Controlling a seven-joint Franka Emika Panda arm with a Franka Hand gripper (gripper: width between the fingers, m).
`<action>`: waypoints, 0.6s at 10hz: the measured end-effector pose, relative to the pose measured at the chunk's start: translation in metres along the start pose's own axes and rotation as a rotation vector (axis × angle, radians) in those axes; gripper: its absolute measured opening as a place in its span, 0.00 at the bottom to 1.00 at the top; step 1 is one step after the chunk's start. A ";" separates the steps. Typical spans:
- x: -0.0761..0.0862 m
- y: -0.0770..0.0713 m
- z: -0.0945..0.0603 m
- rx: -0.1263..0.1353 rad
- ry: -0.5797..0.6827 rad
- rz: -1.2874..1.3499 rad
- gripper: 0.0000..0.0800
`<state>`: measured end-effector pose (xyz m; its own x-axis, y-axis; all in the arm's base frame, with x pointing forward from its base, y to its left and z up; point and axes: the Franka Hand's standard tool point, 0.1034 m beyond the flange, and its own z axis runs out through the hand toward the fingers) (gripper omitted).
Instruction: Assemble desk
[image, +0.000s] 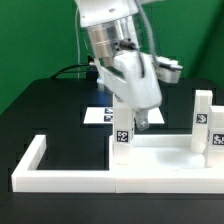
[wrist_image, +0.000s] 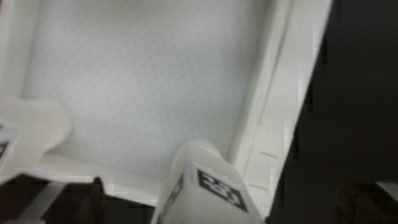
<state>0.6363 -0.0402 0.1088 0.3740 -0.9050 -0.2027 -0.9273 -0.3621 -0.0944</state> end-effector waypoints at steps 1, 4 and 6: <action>0.000 0.000 0.000 0.000 0.000 -0.062 0.81; 0.005 0.003 -0.003 -0.028 0.025 -0.350 0.81; 0.015 -0.003 -0.007 -0.053 0.102 -0.684 0.81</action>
Offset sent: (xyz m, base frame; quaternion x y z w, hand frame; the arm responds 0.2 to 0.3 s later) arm -0.0044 -0.0260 0.0131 -0.0721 0.0824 -0.3405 0.9339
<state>0.6448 -0.0547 0.1128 0.8741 -0.4852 -0.0221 -0.4841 -0.8667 -0.1199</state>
